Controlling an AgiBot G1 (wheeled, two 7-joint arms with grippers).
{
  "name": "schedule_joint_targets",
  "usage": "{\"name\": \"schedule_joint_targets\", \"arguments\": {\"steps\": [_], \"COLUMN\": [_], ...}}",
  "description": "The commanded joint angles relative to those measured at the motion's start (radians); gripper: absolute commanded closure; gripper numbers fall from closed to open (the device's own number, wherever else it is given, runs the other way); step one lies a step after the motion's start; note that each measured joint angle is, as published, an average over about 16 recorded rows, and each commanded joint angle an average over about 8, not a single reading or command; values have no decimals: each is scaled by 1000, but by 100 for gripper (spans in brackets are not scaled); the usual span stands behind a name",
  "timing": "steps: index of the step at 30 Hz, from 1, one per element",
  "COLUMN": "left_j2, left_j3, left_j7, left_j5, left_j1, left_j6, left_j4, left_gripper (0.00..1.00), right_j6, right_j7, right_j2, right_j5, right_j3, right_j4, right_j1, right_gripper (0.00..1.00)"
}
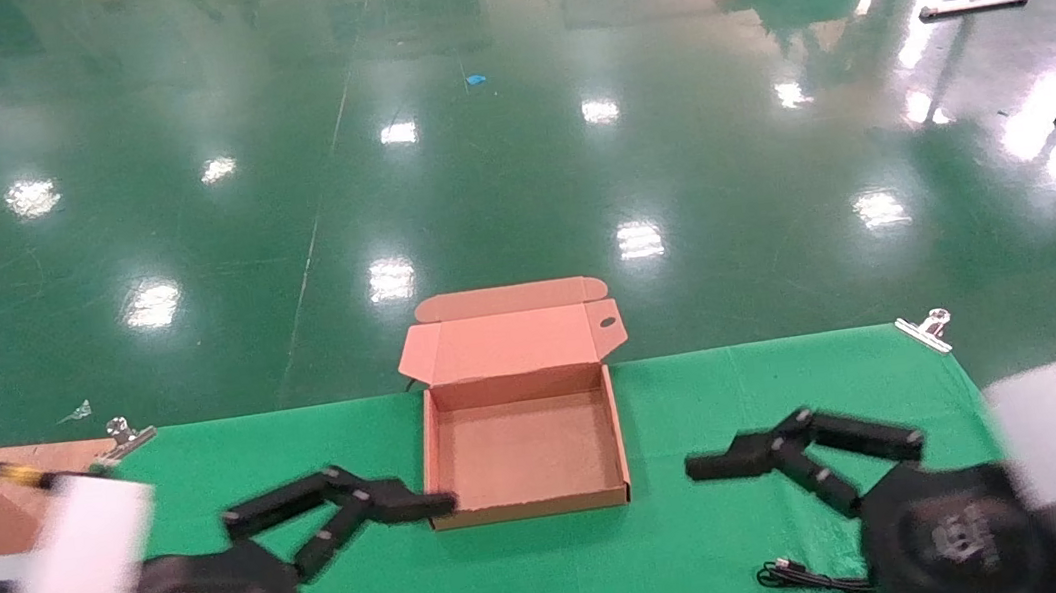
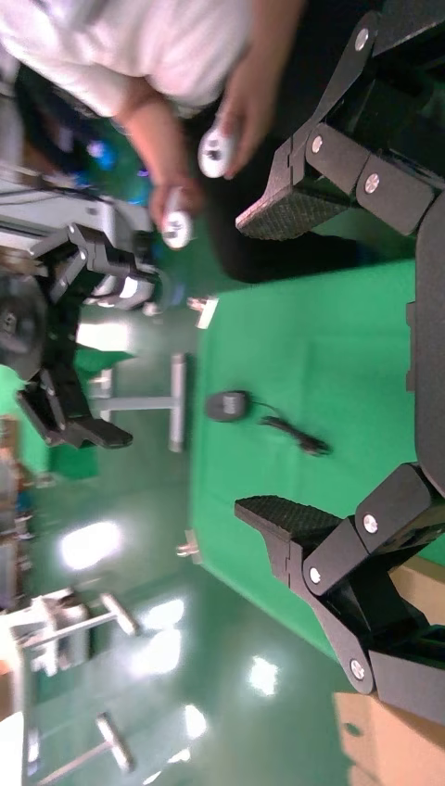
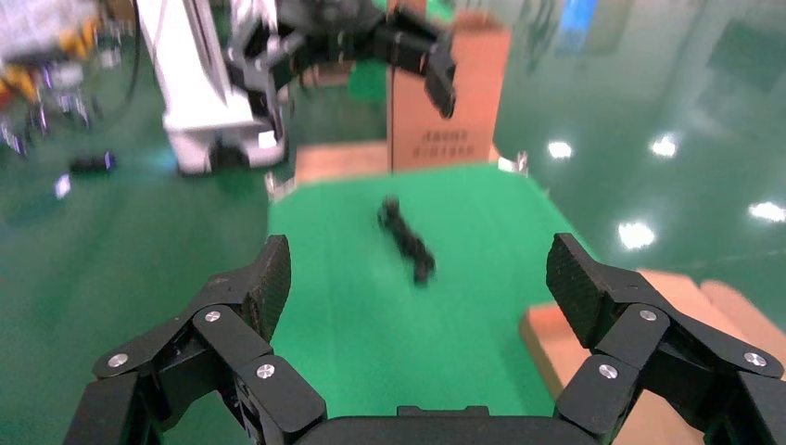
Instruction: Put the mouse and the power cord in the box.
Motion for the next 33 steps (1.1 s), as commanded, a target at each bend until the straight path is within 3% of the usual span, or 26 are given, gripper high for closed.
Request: {"name": "schedule_joint_targets", "arguments": {"steps": [1, 10, 19, 27, 33], "left_j2": [28, 93, 160, 221, 251], "left_j3": [30, 174, 315, 397, 407], "left_j7": [13, 199, 383, 476, 525], "left_j5": [54, 352, 649, 835, 857], "left_j1": [-31, -147, -277, -329, -345], "left_j6": [14, 30, -15, -121, -149], "left_j4": [36, 286, 457, 566, 659], "left_gripper": [0, 0, 0, 0, 0], "right_j6": [-18, -33, 19, 115, 124], "right_j7": [-31, -253, -381, -465, -457], "right_j2": [-20, -127, -200, -233, -151], "right_j5": [-54, -407, -709, -858, -808], "right_j3": [-25, -207, -353, -414, -378], "right_j4": [-39, -208, -276, -300, -247], "right_j1": [22, 185, 285, 282, 250], "right_gripper": [0, 0, 0, 0, 0]}}
